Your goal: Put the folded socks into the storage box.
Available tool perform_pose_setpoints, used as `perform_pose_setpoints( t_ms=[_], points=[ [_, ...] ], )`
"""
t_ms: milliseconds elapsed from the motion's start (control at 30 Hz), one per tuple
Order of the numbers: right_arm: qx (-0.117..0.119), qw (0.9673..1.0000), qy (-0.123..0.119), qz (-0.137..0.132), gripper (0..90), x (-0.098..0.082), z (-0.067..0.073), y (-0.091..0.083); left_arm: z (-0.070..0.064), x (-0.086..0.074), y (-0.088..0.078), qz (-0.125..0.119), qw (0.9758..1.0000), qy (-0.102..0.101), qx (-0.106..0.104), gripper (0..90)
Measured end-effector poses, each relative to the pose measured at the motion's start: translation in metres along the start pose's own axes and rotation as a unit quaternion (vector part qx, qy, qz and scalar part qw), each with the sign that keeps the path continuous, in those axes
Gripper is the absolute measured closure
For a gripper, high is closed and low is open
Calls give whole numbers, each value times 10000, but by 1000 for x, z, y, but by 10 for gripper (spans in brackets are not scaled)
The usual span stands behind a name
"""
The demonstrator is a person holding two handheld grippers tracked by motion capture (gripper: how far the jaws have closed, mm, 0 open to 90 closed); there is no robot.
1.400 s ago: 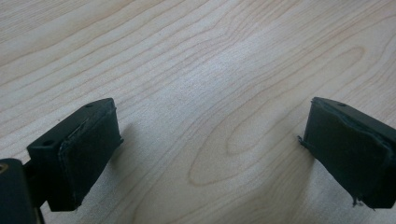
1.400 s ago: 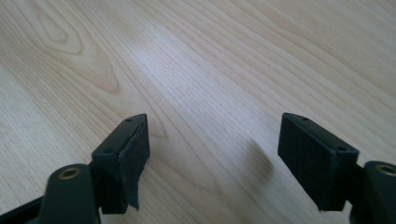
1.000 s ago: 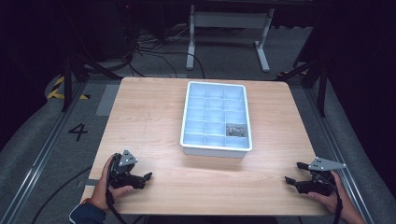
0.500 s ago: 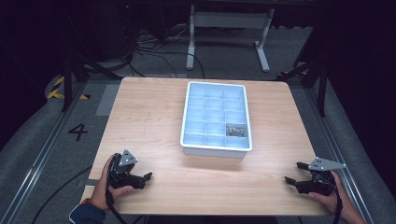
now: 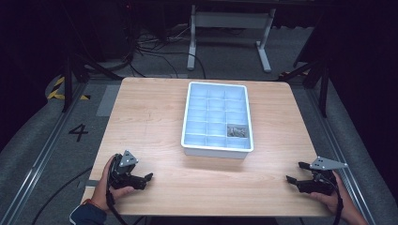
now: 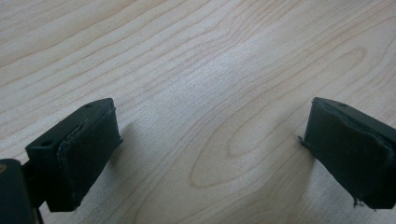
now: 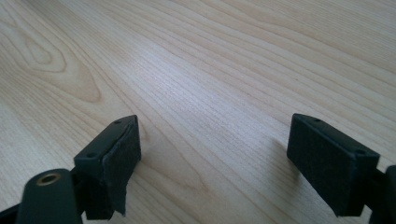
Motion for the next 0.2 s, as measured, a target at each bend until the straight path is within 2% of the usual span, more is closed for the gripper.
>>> perform_pose_setpoints(
  t_ms=[200],
  points=[
    [-16,10000,36,-3,178,-1,0,-1,0,0,0,0,10000,2,0,37]
  ],
)
Point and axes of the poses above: each handheld gripper's, and its own axes: y roughly forward along the jaws, x roughly out of its top, z roughly to its left, the point moved 4 cm from there along y, roughly forward along the jaws, and after that the axes turned 5 degrees about z, right-handed, at the moved point
